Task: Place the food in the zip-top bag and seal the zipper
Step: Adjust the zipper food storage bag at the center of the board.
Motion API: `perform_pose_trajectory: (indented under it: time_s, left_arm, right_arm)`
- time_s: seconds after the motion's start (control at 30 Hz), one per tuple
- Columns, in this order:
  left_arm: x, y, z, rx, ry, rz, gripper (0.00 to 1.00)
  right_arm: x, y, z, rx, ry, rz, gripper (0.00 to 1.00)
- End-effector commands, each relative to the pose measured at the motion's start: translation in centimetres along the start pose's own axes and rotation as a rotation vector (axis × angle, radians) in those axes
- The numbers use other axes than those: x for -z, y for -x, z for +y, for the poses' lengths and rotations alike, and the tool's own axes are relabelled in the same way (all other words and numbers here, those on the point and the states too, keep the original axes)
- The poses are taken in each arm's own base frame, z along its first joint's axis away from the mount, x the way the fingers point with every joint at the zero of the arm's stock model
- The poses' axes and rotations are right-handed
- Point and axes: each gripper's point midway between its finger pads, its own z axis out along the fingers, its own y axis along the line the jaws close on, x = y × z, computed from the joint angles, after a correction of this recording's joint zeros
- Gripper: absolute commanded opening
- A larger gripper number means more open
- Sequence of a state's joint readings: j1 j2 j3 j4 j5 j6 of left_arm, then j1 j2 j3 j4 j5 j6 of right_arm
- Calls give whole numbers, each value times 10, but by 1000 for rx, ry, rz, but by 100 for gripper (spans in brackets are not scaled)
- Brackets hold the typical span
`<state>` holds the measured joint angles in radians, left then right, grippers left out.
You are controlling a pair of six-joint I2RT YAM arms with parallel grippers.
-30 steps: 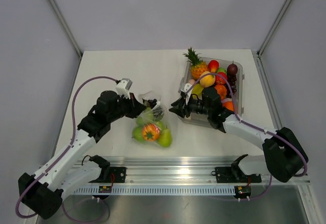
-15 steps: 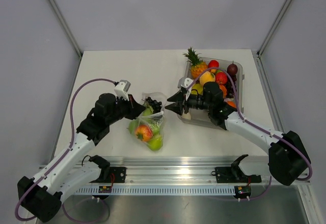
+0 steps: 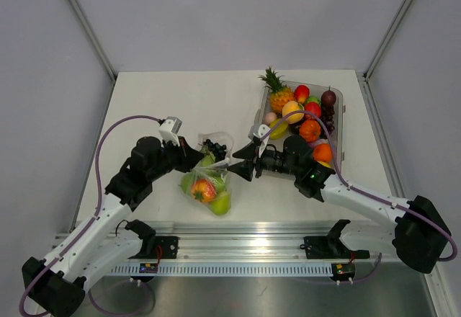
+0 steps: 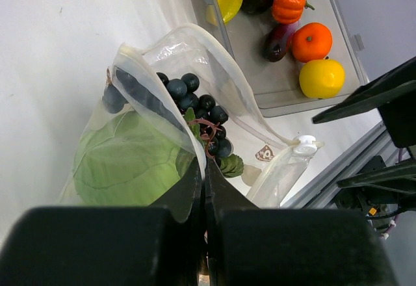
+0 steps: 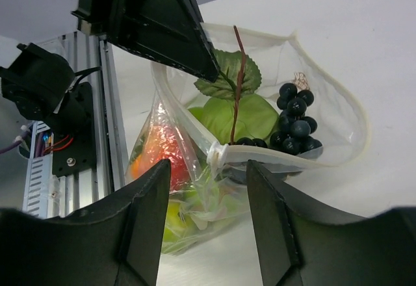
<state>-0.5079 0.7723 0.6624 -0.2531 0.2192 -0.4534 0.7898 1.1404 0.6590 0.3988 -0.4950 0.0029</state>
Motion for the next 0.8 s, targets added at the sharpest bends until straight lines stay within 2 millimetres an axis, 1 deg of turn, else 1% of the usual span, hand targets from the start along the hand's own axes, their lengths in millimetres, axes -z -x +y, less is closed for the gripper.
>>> perform_pose_trajectory:
  time_s: [0.0, 0.07, 0.1, 0.13, 0.2, 0.27, 0.3, 0.33, 0.37, 0.47, 0.5, 0.53, 0.57, 0.6, 0.63, 0.67, 0.7, 0.73, 0.77]
  left_arm:
    - [3, 18, -8, -15, -24, -77, 0]
    - [3, 18, -7, -18, -20, -80, 0]
    - [4, 18, -7, -17, -20, -81, 0]
    - [3, 18, -7, -17, -18, -80, 0]
    - [3, 17, -7, -16, -19, -78, 0]
    - [3, 16, -6, -17, -17, -74, 0]
    - [3, 16, -6, -19, -17, -74, 0]
    - [4, 14, -5, -16, -12, -68, 0]
    - [4, 14, -5, -17, -9, -68, 0]
    - [7, 13, -4, -18, 7, -47, 0]
    - [9, 13, -4, -18, 12, -43, 5]
    - [12, 19, -7, -19, 10, -50, 9]
    - [15, 17, -6, -17, 23, -35, 14]
    - [21, 23, -7, -20, 31, -56, 33]
    - [25, 27, -8, -20, 36, -68, 46]
    - [30, 34, -11, -21, 40, -83, 54]
    - [35, 40, -11, -23, 51, -106, 67]
    - [38, 43, -11, -24, 62, -109, 74]
    - [44, 49, -14, -27, 68, -107, 76]
  right_arm:
    - [-12, 4, -9, -21, -67, -17, 58]
    - [-16, 8, -14, -14, -95, -34, 58]
    - [-20, 4, -15, -16, -94, -27, 58]
    - [-23, 7, -17, -15, -104, -33, 58]
    - [-30, 6, -18, -20, -103, -28, 54]
    - [-36, 1, -18, -26, -97, -14, 37]
    - [-38, 0, -18, -26, -94, -14, 27]
    - [-39, 1, -18, -27, -92, -18, 1]
    - [-39, 8, -17, -16, -90, -52, 0]
    - [-34, 22, -16, 46, -88, -149, 0]
    - [-32, 25, -16, 67, -91, -168, 0]
    - [-31, 30, -16, 131, -86, -183, 0]
    - [-31, 34, -15, 162, -82, -191, 0]
    - [-32, 40, -15, 193, -77, -200, 0]
    - [-33, 41, -12, 248, -50, -199, 0]
    - [-33, 41, -10, 269, -35, -195, 0]
    - [-34, 47, -8, 289, -23, -204, 0]
    - [-35, 47, -3, 305, 6, -203, 0]
    - [-35, 47, -2, 327, 17, -196, 0]
